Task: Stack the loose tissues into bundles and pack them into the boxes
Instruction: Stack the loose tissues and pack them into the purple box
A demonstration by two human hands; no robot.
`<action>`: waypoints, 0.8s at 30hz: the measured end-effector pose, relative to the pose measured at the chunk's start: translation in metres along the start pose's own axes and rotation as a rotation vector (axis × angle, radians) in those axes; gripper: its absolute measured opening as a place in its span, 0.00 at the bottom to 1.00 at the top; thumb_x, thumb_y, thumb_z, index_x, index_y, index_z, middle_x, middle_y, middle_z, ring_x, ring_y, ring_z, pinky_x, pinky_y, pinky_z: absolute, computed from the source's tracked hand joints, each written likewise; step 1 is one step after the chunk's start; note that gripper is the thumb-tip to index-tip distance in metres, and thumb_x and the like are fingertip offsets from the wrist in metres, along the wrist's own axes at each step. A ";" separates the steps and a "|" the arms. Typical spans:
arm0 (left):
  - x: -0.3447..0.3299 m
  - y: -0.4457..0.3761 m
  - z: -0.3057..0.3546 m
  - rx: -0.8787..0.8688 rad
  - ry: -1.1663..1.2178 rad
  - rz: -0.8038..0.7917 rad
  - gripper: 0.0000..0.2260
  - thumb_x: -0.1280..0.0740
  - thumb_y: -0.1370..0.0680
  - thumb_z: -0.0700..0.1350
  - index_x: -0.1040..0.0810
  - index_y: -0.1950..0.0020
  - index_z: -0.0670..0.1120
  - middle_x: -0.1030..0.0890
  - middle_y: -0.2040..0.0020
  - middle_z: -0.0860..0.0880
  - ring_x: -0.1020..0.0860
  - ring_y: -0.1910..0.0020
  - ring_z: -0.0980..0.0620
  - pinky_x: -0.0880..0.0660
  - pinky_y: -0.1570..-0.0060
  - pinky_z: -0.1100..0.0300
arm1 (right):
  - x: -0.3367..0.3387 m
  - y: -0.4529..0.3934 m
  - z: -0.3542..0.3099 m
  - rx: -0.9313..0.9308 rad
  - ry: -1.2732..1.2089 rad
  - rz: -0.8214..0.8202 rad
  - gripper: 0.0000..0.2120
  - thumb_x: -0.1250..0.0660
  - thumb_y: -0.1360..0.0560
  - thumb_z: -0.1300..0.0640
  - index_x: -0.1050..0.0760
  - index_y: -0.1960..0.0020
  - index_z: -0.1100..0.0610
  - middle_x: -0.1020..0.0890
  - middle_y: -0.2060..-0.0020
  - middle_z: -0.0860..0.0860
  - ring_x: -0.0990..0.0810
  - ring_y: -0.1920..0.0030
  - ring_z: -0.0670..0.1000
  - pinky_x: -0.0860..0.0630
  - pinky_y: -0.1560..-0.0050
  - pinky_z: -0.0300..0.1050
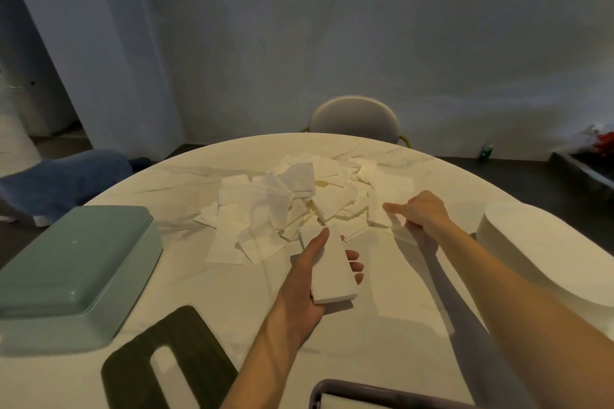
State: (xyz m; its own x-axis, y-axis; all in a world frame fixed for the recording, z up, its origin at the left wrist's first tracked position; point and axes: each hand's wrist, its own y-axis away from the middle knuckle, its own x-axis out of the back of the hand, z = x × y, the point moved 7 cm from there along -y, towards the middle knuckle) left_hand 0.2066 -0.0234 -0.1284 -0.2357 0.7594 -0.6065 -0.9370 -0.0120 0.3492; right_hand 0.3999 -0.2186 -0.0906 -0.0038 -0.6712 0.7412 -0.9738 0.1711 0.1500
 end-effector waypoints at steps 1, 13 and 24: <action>0.000 0.000 0.000 -0.002 -0.001 0.004 0.17 0.29 0.22 0.55 0.14 0.49 0.42 0.16 0.50 0.37 0.18 0.53 0.40 0.26 0.35 0.40 | 0.000 0.001 -0.003 0.006 0.016 0.005 0.22 0.24 0.28 0.41 0.24 0.51 0.58 0.21 0.62 0.53 0.22 0.65 0.51 0.30 0.69 0.39; 0.002 0.000 0.002 0.000 0.005 0.015 0.17 0.28 0.23 0.56 0.13 0.51 0.42 0.16 0.49 0.36 0.18 0.52 0.40 0.25 0.35 0.40 | 0.002 0.002 -0.019 0.084 -0.160 -0.056 0.18 0.23 0.26 0.50 0.23 0.41 0.57 0.20 0.44 0.55 0.21 0.47 0.56 0.22 0.49 0.46; 0.002 0.002 0.001 -0.004 -0.031 0.012 0.18 0.30 0.21 0.57 0.11 0.57 0.44 0.15 0.51 0.38 0.17 0.53 0.42 0.24 0.35 0.40 | 0.016 0.026 0.030 0.042 0.239 -0.125 0.24 0.28 0.25 0.39 0.24 0.55 0.62 0.21 0.62 0.53 0.23 0.59 0.52 0.30 0.57 0.43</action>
State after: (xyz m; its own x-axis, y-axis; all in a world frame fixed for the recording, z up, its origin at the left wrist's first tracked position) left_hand 0.2044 -0.0212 -0.1282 -0.2386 0.7789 -0.5800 -0.9352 -0.0234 0.3533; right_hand 0.3674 -0.2460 -0.0942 0.1657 -0.4953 0.8528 -0.9719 0.0646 0.2264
